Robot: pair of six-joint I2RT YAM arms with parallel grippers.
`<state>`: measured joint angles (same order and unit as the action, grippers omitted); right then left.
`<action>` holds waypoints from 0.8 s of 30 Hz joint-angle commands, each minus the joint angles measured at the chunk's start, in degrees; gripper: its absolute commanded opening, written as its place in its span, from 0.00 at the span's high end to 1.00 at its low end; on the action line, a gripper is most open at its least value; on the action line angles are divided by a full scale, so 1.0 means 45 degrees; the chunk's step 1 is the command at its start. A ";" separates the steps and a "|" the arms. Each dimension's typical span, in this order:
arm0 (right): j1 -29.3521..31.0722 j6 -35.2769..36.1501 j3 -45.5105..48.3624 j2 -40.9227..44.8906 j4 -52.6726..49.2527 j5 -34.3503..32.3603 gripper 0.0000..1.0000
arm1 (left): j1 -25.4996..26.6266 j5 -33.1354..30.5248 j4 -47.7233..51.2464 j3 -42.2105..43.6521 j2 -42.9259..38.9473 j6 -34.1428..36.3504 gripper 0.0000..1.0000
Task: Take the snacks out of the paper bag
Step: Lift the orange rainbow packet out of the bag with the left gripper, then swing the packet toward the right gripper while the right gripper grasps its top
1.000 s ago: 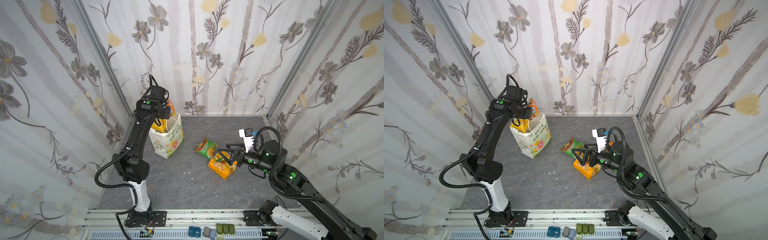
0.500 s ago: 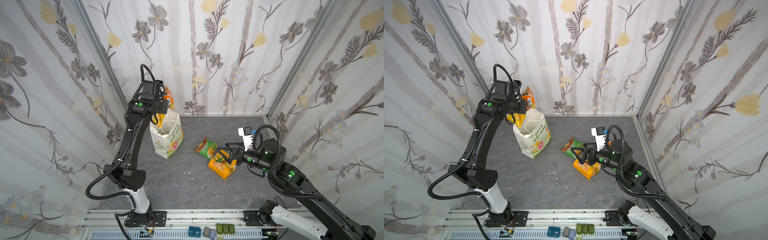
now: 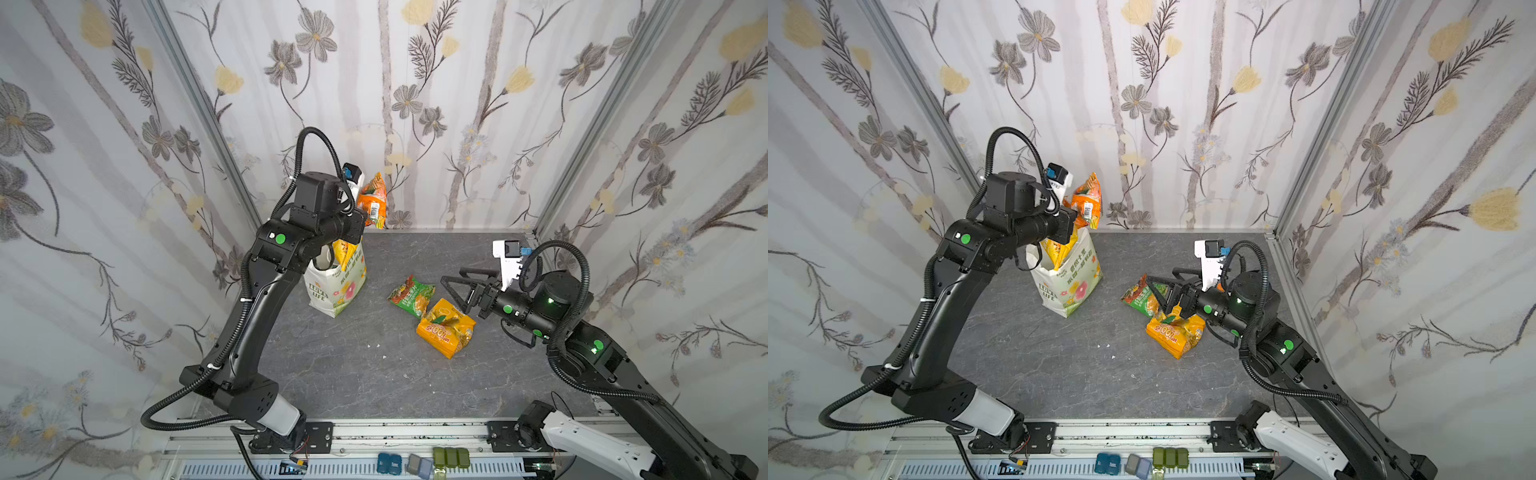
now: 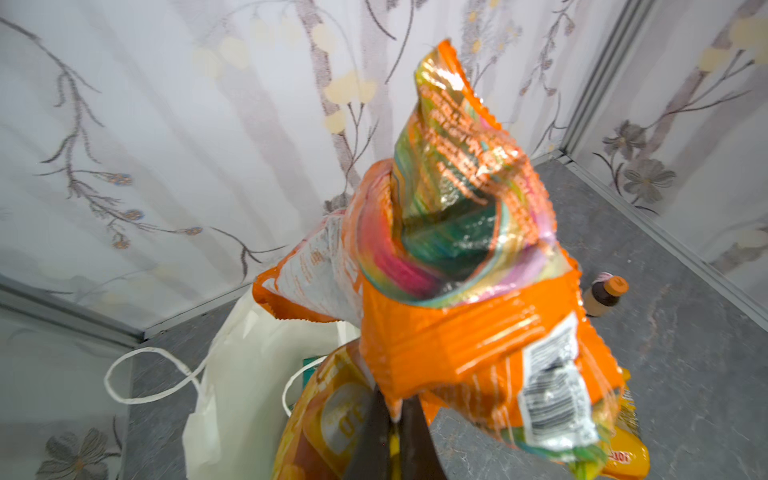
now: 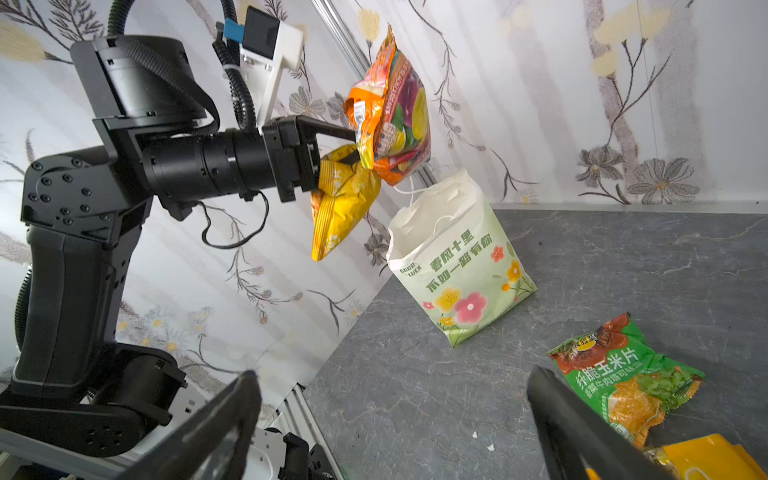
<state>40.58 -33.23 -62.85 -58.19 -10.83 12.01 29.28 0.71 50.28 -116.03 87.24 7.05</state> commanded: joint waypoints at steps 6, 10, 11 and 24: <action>-0.0302 -0.1227 -0.0934 -0.0681 0.1076 -0.0508 0.01 | 0.1873 0.0011 -0.3006 0.2575 -0.1565 0.0159 1.00; -0.0871 -0.2618 -0.0976 -0.1307 0.1739 0.0365 0.01 | 0.2852 -0.0425 -0.3629 0.3484 -0.1973 0.0630 1.00; -0.1001 -0.2996 -0.0927 -0.1486 0.2041 0.0781 0.01 | 0.3055 -0.0535 -0.3782 0.3691 -0.2050 0.0740 1.00; -0.1099 -0.4665 -0.0604 -0.3585 0.4637 0.2628 0.21 | 0.4817 -0.0814 -0.4042 0.4282 -0.1741 0.2043 1.00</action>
<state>35.55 -52.16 -65.67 -73.36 4.43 21.74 50.09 -3.11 36.40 -96.60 79.02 14.00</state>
